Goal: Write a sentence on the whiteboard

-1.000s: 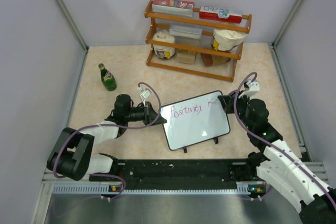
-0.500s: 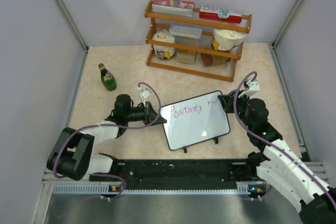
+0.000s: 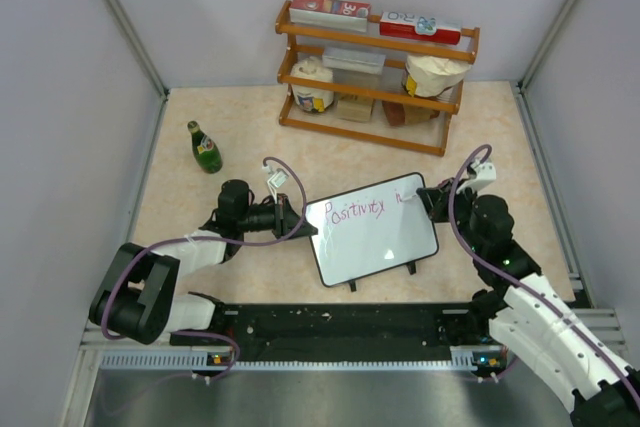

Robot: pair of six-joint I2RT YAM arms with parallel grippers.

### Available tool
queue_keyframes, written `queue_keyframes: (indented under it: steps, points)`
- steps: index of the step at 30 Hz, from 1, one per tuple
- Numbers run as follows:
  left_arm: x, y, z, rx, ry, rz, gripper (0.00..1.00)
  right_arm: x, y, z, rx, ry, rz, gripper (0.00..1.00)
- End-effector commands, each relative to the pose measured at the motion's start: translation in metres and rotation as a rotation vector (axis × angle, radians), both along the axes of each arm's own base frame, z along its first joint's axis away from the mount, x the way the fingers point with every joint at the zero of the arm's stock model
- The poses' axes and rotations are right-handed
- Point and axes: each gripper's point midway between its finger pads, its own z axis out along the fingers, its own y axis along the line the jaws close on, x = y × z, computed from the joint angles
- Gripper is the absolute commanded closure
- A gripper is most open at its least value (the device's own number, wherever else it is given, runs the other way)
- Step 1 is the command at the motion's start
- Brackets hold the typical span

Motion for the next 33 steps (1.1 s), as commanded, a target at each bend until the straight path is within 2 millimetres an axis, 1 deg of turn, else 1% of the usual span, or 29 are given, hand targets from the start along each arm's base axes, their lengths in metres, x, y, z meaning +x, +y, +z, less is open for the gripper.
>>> queue_keyframes:
  steps: [1,5,7,13,14,17,26,33]
  points:
    - [0.01,0.004,-0.013,0.064,-0.069,0.038,1.0,-0.007,-0.002,-0.02,-0.031,0.049,0.007,1.0]
    - [0.01,0.005,-0.014,0.066,-0.066,0.041,1.0,-0.006,-0.002,-0.018,-0.033,0.044,0.003,1.0]
    - [0.01,0.005,-0.015,0.066,-0.064,0.039,1.0,-0.004,-0.003,-0.013,-0.03,0.035,-0.004,1.0]
    - [0.01,0.005,-0.014,0.066,-0.066,0.039,1.0,0.005,-0.002,0.005,-0.024,0.001,-0.021,1.0]
    - [0.01,0.005,-0.014,0.066,-0.066,0.041,1.0,0.009,-0.002,0.014,-0.013,-0.027,-0.026,1.0]
    - [0.009,0.005,-0.014,0.065,-0.067,0.038,1.0,0.013,-0.001,0.022,-0.004,-0.042,-0.034,1.0]
    - [0.01,0.005,-0.013,0.064,-0.069,0.04,1.0,0.019,-0.003,0.031,0.0,-0.061,-0.057,1.0]
    - [0.009,0.004,-0.014,0.064,-0.067,0.037,1.0,0.02,-0.007,0.033,-0.007,-0.062,-0.079,1.0]
